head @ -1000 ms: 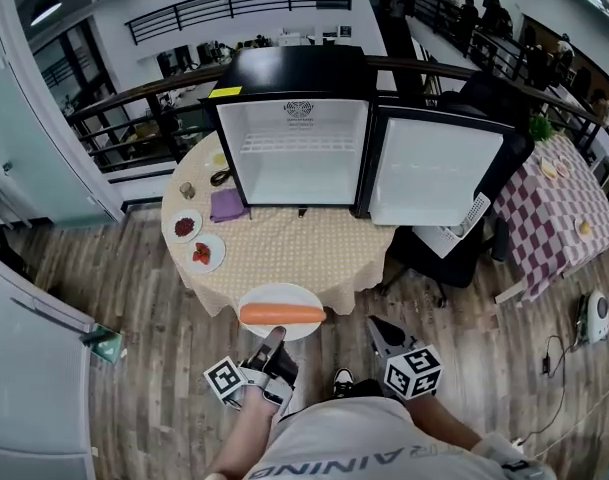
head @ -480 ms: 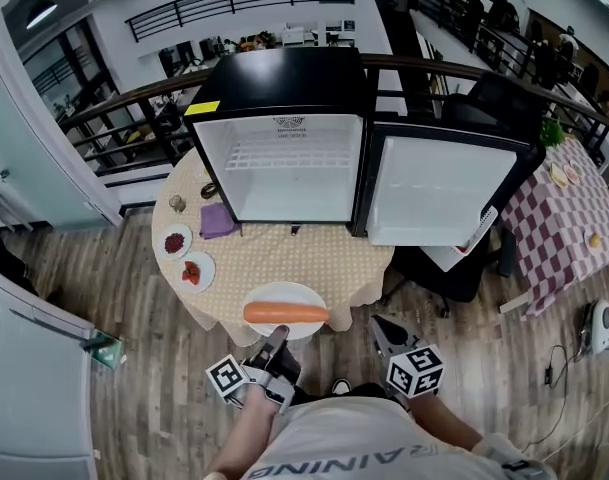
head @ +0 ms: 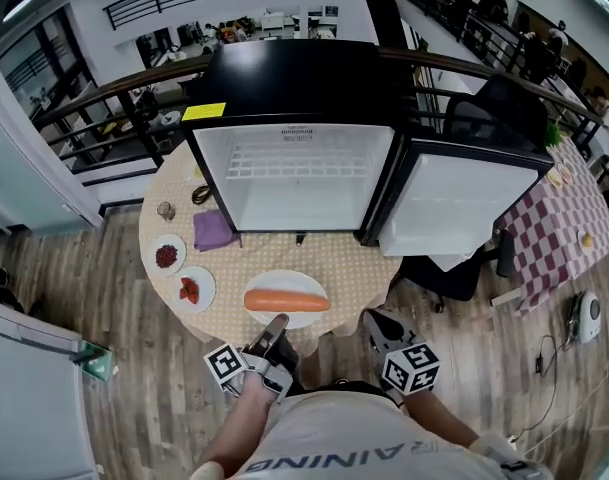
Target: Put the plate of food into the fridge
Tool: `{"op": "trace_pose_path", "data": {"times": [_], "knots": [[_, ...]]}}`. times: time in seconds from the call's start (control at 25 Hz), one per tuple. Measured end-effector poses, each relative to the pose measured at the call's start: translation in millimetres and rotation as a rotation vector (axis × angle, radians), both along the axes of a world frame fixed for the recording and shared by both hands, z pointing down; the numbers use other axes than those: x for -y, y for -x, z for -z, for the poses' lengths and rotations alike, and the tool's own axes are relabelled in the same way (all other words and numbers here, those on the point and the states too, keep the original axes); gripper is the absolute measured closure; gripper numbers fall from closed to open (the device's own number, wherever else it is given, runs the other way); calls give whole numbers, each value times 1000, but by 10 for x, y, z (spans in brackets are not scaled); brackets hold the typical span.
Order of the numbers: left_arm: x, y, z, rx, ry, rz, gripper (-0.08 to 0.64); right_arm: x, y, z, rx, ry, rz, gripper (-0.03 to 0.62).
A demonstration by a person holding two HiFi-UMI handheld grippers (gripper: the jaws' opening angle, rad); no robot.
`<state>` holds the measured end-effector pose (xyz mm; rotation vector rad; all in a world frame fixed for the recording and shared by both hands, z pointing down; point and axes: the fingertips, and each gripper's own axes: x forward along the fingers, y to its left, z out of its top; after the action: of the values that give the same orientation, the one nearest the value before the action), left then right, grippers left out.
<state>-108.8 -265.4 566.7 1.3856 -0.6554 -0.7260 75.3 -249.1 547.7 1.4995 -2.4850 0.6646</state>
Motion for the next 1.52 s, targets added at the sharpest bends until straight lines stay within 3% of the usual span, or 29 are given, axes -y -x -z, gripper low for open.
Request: {"op": "trace_pose_path", "data": {"times": [0.28, 0.48, 0.88, 1.2, 1.52], "knots": [[574, 127, -61, 14, -14, -125, 535, 261, 336, 75, -27, 5, -91, 572], [869, 25, -222, 49, -4, -174, 535, 242, 322, -71, -21, 51, -145, 572], [1708, -409, -513, 146, 10, -86, 535, 493, -26, -81, -16, 51, -81, 572], [2339, -709, -734, 183, 42, -50, 535, 572, -237, -127, -6, 68, -92, 572], [2826, -910, -1141, 252, 145, -44, 535, 658, -329, -154, -12, 83, -99, 572]]}}
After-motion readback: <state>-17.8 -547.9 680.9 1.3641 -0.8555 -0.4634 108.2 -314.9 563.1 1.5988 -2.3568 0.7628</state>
